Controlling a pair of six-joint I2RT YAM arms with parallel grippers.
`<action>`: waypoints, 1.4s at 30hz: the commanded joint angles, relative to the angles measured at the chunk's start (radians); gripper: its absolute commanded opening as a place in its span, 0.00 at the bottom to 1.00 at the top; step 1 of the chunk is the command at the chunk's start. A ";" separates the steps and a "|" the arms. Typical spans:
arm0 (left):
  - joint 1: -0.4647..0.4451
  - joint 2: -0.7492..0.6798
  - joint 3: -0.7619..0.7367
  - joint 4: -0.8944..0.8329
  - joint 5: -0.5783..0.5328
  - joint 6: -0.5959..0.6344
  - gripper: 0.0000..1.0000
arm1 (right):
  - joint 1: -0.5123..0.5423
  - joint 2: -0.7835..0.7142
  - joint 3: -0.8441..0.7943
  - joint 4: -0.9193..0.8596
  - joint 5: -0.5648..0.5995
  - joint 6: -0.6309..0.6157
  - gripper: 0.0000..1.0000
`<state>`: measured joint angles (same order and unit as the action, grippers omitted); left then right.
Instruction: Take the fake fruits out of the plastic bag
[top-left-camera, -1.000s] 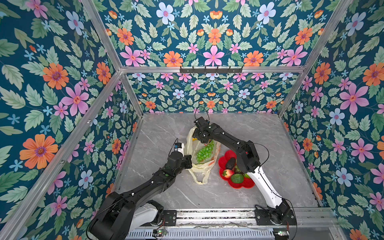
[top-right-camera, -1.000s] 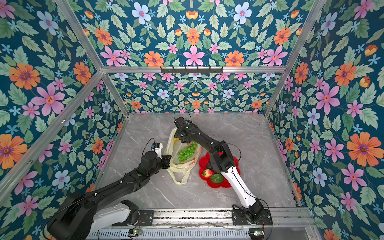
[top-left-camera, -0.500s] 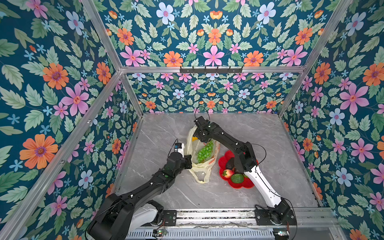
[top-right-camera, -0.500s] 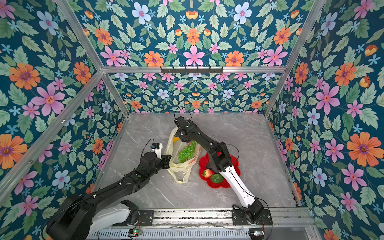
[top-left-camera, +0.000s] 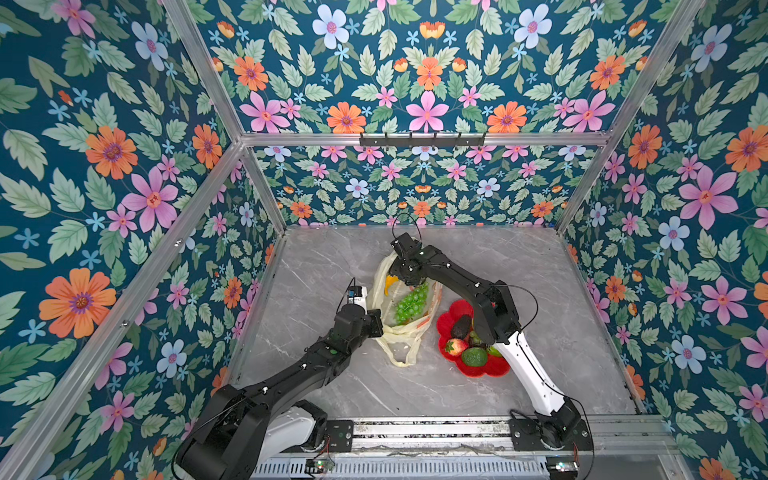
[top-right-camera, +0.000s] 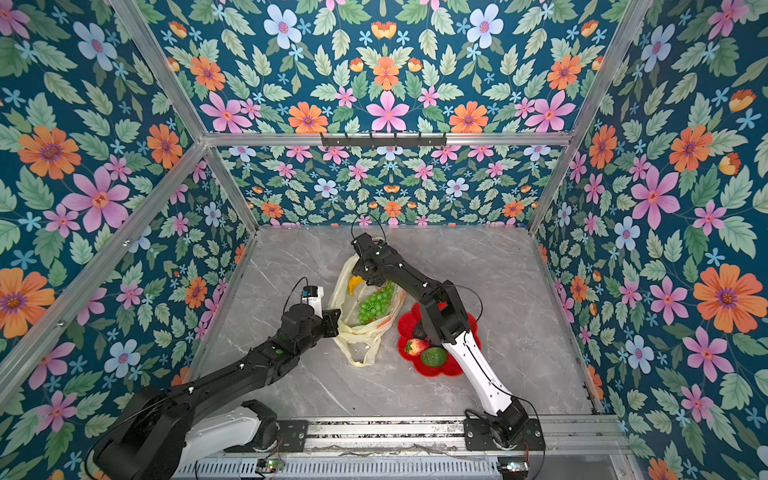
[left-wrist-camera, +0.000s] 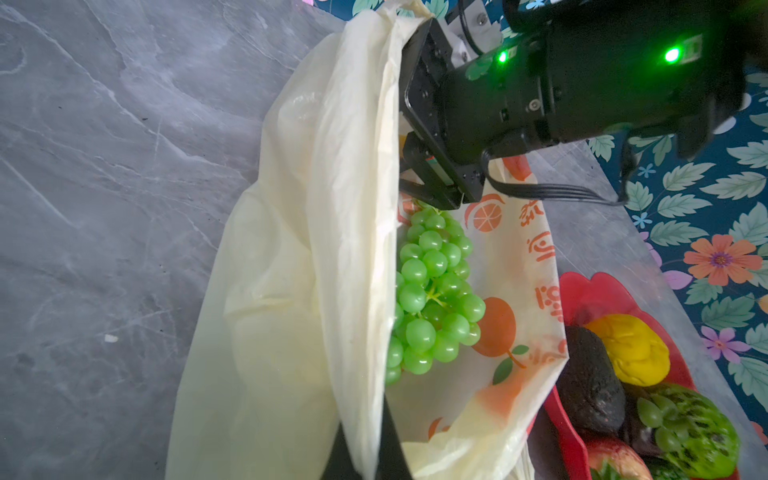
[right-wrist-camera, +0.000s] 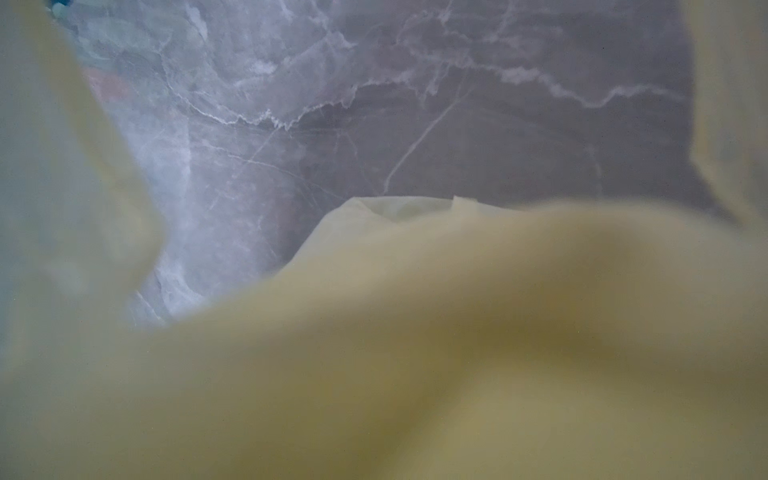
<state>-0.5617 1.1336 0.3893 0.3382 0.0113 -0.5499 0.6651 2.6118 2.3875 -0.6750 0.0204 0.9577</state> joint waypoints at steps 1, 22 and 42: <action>0.000 -0.003 -0.006 0.017 0.022 -0.008 0.00 | -0.010 0.028 0.018 0.015 -0.042 0.017 0.71; 0.017 0.030 0.023 -0.044 -0.077 -0.032 0.00 | 0.005 -0.063 -0.069 0.005 -0.059 -0.065 0.56; 0.020 0.046 0.026 0.009 0.016 -0.013 0.00 | 0.010 0.000 0.076 -0.051 -0.043 -0.067 0.59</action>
<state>-0.5339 1.1912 0.4149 0.3115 0.0010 -0.5755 0.6758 2.5874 2.4279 -0.6598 -0.0551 0.9039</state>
